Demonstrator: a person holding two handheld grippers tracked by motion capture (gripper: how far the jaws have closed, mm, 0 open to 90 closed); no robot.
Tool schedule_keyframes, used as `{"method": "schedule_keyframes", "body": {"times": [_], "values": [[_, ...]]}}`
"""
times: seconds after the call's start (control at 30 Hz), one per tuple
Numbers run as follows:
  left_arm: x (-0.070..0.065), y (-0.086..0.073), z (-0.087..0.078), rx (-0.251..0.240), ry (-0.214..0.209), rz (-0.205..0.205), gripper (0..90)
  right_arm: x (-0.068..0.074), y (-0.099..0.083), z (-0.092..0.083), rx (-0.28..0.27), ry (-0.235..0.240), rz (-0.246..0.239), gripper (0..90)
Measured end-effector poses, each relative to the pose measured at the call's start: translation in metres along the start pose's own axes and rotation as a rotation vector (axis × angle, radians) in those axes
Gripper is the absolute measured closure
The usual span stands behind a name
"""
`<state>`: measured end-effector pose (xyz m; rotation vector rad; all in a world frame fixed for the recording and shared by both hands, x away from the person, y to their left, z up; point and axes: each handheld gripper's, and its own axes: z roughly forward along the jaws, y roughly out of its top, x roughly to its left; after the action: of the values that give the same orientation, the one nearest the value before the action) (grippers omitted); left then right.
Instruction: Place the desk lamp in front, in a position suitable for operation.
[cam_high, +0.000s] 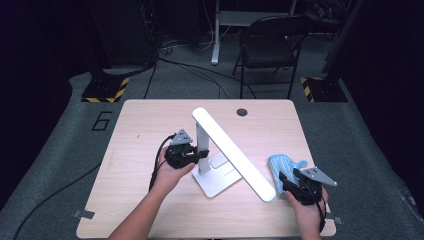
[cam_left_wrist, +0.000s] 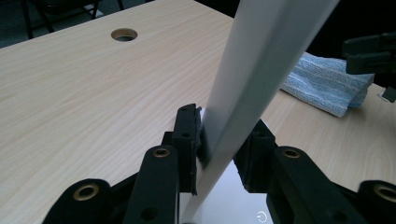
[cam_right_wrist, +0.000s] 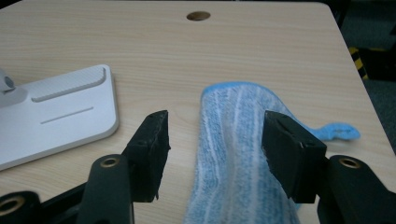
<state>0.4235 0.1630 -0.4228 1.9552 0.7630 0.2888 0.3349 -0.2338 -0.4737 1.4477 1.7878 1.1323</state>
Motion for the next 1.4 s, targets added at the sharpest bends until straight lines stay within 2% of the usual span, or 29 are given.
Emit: {"method": "schedule_keyframes", "body": {"times": [0.03, 0.07, 0.17, 0.2, 0.33, 0.53, 0.7, 0.8, 0.9, 0.93, 0.97, 1.0, 1.1, 1.17, 1.23, 1.3, 1.4], "values": [[0.0, 0.0, 0.0, 0.0, 0.0, 0.0, 71.6, 0.0, 0.0, 0.0, 0.0, 0.0, 0.0, 41.1], [-0.002, -0.001, -0.003, 0.009, -0.003, 0.004, 71.7, 0.007, 0.002, -0.003, -0.011, -0.001, -0.028, 41.2], [-0.004, -0.002, -0.004, 0.002, 0.002, -0.001, 71.6, 0.014, 0.003, -0.004, -0.024, 0.006, -0.053, 41.2], [-0.004, -0.003, -0.005, 0.009, -0.004, 0.004, 71.6, 0.019, 0.003, -0.004, -0.025, 0.029, -0.067, 41.2], [-0.008, -0.006, -0.008, 0.001, 0.0, 0.002, 71.5, 0.025, 0.001, 0.0, -0.014, 0.062, -0.057, 41.2], [-0.01, -0.009, -0.012, -0.001, -0.009, -0.003, 70.5, 0.038, -0.003, 0.007, 0.021, 0.107, -0.088, 41.8], [-0.012, -0.013, -0.015, -0.014, -0.037, -0.033, 67.5, 0.046, -0.006, 0.013, 0.044, 0.139, -0.104, 42.7], [-0.011, -0.017, -0.019, -0.03, -0.072, -0.043, 65.4, 0.054, -0.009, 0.019, 0.061, 0.174, -0.137, 44.2], [-0.011, -0.018, -0.021, -0.026, -0.075, -0.032, 64.9, 0.058, -0.011, 0.022, 0.083, 0.192, -0.155, 45.1], [-0.012, -0.02, -0.022, -0.03, -0.076, -0.032, 64.0, 0.062, -0.014, 0.025, 0.103, 0.212, -0.186, 45.8], [-0.012, -0.02, -0.022, -0.03, -0.076, -0.032, 63.7, 0.062, -0.014, 0.025, 0.103, 0.212, -0.186, 45.8], [-0.013, -0.02, -0.022, -0.023, -0.09, -0.032, 63.6, 0.068, -0.015, 0.028, 0.114, 0.242, -0.2, 46.7], [-0.016, -0.021, -0.021, -0.01, -0.106, -0.025, 63.4, 0.074, -0.018, 0.031, 0.133, 0.277, -0.231, 47.3], [-0.017, -0.022, -0.021, -0.008, -0.107, -0.017, 63.0, 0.076, -0.018, 0.032, 0.136, 0.286, -0.229, 47.3], [-0.019, -0.022, -0.019, -0.001, -0.127, -0.008, 61.8, 0.084, -0.02, 0.034, 0.149, 0.305, -0.205, 46.5], [-0.02, -0.022, -0.019, -0.001, -0.133, -0.006, 59.6, 0.086, -0.021, 0.035, 0.153, 0.312, -0.209, 45.9], [-0.022, -0.019, -0.016, -0.008, -0.139, 0.018, 55.6, 0.092, -0.023, 0.036, 0.168, 0.338, -0.215, 43.9]]}}
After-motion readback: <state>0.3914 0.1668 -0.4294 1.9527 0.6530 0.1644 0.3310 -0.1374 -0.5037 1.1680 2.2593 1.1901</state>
